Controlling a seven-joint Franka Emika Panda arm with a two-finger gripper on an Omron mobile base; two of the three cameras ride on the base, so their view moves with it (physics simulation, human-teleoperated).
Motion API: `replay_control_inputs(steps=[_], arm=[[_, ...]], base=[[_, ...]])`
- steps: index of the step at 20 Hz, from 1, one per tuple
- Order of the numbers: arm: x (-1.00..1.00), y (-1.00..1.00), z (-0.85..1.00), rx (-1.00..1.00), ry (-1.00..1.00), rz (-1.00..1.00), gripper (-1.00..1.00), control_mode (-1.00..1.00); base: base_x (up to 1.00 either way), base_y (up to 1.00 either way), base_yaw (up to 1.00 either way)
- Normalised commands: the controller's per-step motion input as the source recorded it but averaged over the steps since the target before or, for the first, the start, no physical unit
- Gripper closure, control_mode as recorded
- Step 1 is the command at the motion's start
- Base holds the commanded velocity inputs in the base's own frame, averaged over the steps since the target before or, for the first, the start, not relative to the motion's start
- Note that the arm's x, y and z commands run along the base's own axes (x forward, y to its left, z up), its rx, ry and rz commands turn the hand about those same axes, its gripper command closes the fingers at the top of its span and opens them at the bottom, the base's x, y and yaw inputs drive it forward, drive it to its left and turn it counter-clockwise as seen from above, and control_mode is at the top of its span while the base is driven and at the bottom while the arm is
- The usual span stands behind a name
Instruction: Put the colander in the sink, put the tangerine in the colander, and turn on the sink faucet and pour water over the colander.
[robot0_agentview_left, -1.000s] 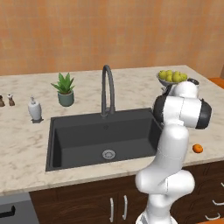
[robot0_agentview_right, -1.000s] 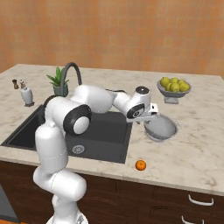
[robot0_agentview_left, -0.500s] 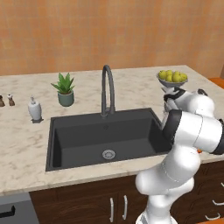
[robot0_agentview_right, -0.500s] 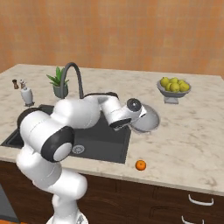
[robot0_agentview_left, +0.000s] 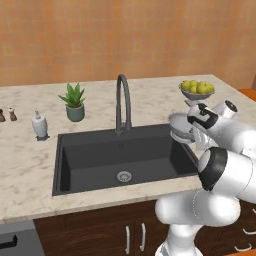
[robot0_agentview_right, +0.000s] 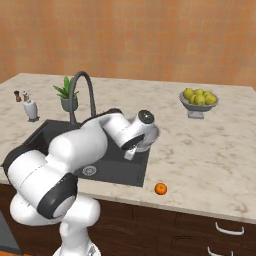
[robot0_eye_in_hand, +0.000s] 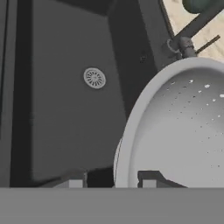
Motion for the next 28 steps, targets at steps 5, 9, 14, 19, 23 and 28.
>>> replay_control_inputs(steps=[5,9,14,19,23,28], arm=[[-0.07,0.31,-0.18,-0.44,-0.02,0.64,1.00,-1.00],[0.15,0.40,-0.31,-0.07,0.00,0.40,1.00,-1.00],[0.36,0.28,-0.22,0.04,0.05,0.41,1.00,-1.00],[0.36,0.50,-0.34,-0.02,0.05,0.40,1.00,-1.00],[0.29,0.55,-0.45,0.00,0.00,0.35,1.00,-1.00],[0.01,0.26,-0.57,0.00,0.02,0.35,1.00,-1.00]], base=[[0.00,0.00,0.00],[0.00,0.00,0.00],[0.00,0.00,0.00],[0.00,0.00,0.00],[0.00,0.00,0.00],[0.00,0.00,0.00]])
